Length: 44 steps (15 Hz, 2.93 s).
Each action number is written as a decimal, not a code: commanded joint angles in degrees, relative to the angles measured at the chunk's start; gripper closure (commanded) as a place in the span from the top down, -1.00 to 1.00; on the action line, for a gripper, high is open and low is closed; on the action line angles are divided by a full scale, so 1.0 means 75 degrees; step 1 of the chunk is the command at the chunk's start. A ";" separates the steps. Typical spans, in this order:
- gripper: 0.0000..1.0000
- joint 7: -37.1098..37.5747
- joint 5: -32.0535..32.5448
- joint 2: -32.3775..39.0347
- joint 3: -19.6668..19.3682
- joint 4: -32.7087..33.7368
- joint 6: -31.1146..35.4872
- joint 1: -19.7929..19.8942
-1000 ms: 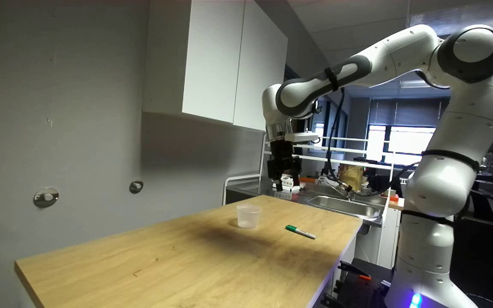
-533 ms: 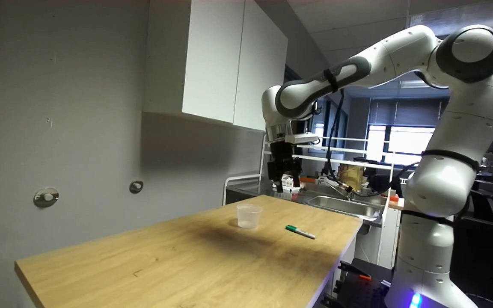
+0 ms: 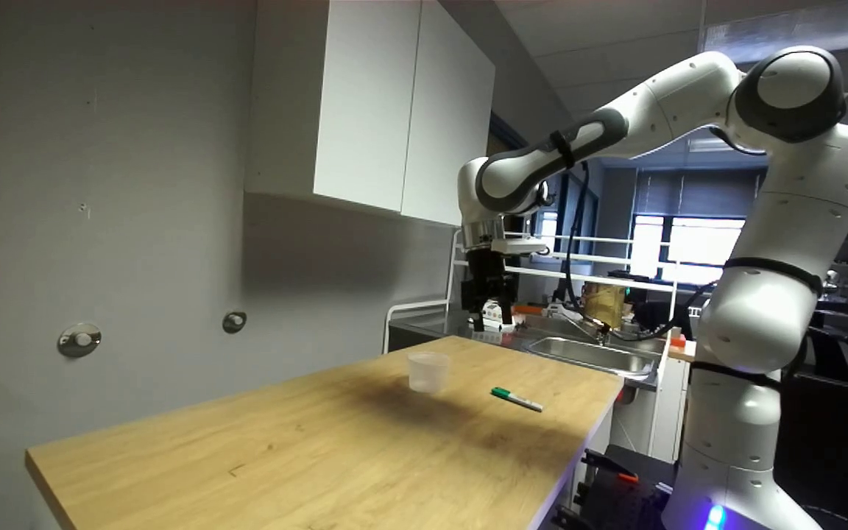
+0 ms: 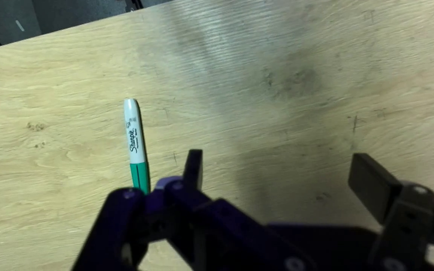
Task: Pick up the pen and put it in the cup
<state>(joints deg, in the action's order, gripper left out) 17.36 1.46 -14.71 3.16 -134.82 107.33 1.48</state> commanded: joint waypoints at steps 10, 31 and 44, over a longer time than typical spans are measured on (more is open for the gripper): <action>1.00 -0.3431 -0.0365 0.1174 -0.1605 0.0079 0.1140 0.0688; 1.00 -0.5357 -0.1219 0.3978 -0.1582 0.0676 0.2243 0.1557; -0.88 -0.5182 -0.1093 0.3962 -0.1524 0.0721 0.2141 0.1579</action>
<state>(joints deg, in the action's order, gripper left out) -21.84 -6.85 15.48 -8.88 -129.80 124.12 12.99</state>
